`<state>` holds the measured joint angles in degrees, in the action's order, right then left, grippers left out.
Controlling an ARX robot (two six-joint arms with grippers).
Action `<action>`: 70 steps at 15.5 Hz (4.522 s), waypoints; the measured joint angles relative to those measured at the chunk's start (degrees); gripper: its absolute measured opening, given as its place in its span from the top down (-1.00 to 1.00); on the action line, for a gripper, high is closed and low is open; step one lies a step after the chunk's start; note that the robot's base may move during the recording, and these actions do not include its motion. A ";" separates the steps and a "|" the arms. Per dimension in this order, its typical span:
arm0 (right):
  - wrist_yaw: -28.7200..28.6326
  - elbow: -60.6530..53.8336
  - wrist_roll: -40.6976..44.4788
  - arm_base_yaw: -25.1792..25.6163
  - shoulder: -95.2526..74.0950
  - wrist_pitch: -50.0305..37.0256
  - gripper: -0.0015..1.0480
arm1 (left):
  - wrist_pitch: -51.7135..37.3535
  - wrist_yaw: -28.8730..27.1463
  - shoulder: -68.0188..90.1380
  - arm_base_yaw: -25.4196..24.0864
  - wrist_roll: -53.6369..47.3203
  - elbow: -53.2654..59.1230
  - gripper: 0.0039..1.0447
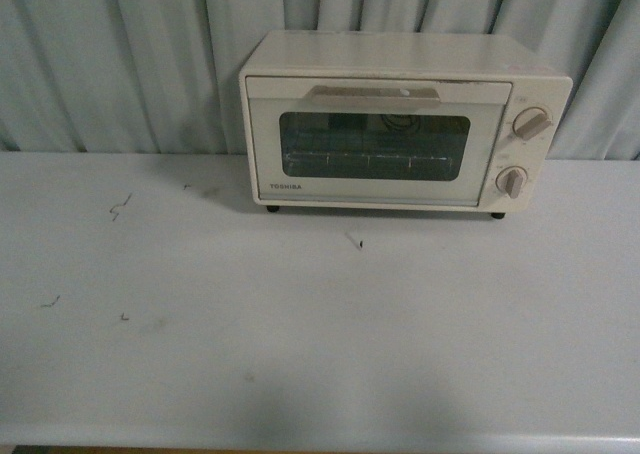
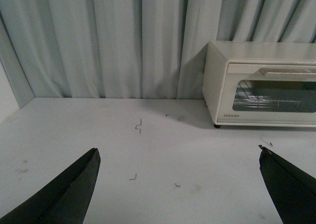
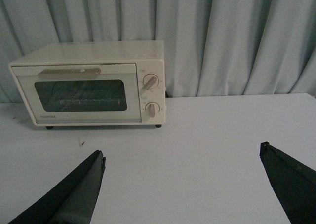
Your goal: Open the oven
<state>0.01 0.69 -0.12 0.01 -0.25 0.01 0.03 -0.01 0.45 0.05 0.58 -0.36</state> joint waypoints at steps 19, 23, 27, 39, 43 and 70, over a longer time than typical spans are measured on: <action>0.00 0.00 0.00 0.00 0.00 0.20 -0.87 | 0.17 0.00 0.00 0.00 0.00 -0.02 -0.88; -0.02 0.00 0.00 0.00 0.00 0.17 -0.87 | 12.17 -3.23 12.57 7.06 14.93 -6.40 -0.88; 0.00 0.00 0.00 0.00 0.00 0.22 -0.87 | -18.51 -14.75 63.17 35.15 67.21 -12.22 -0.88; 0.00 0.00 0.00 0.00 0.00 0.20 -0.87 | -39.36 -13.38 112.48 38.34 85.96 -36.63 -0.88; 0.00 0.00 0.00 0.00 0.00 0.20 -0.87 | -40.92 -12.83 116.37 37.62 85.99 -39.95 -0.88; 0.00 0.00 0.00 0.00 0.00 0.22 -0.87 | -41.92 -11.78 124.85 31.47 84.98 -48.63 -0.88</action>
<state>0.01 0.69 -0.12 0.01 -0.25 0.23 -41.89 -11.79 125.29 31.53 85.56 -48.99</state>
